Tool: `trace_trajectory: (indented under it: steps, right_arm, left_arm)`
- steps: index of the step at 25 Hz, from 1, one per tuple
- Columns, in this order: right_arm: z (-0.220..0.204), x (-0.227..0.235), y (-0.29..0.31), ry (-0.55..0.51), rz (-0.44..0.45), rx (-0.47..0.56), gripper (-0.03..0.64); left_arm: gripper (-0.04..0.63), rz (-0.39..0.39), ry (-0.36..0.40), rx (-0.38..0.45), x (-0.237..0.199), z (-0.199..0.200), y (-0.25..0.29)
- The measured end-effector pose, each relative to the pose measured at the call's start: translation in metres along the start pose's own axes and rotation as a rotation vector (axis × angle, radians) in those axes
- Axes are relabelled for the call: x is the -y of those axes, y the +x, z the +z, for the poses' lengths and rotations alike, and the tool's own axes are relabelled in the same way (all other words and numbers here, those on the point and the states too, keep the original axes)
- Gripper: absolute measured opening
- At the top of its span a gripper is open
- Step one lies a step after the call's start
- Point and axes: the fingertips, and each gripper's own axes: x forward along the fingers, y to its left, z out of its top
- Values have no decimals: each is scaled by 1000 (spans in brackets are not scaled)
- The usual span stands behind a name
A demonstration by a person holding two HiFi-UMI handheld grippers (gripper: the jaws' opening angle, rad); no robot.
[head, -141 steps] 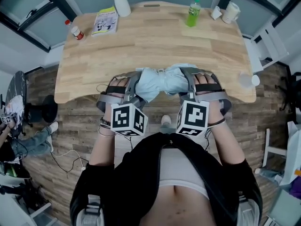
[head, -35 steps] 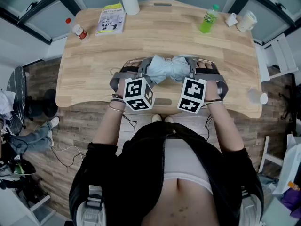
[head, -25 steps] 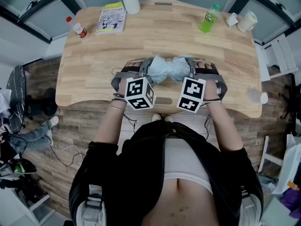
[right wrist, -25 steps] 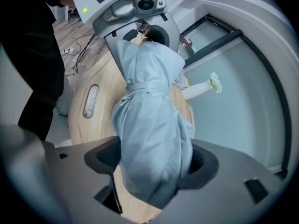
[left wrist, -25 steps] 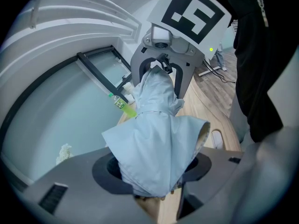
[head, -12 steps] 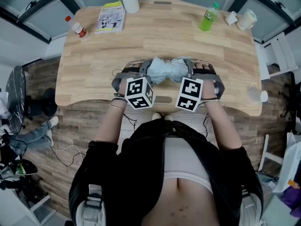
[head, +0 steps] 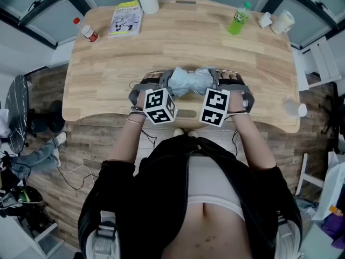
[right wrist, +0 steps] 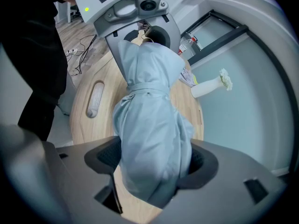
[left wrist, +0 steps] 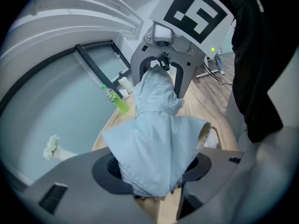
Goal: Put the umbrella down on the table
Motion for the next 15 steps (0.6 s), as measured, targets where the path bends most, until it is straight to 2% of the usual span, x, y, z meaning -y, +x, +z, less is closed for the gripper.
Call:
trace_trajectory:
  steps: [15]
  right_arm:
    - [-2, -13, 15, -4, 22, -5, 367]
  left_arm:
    - [252, -12, -16, -11, 13, -7, 13]
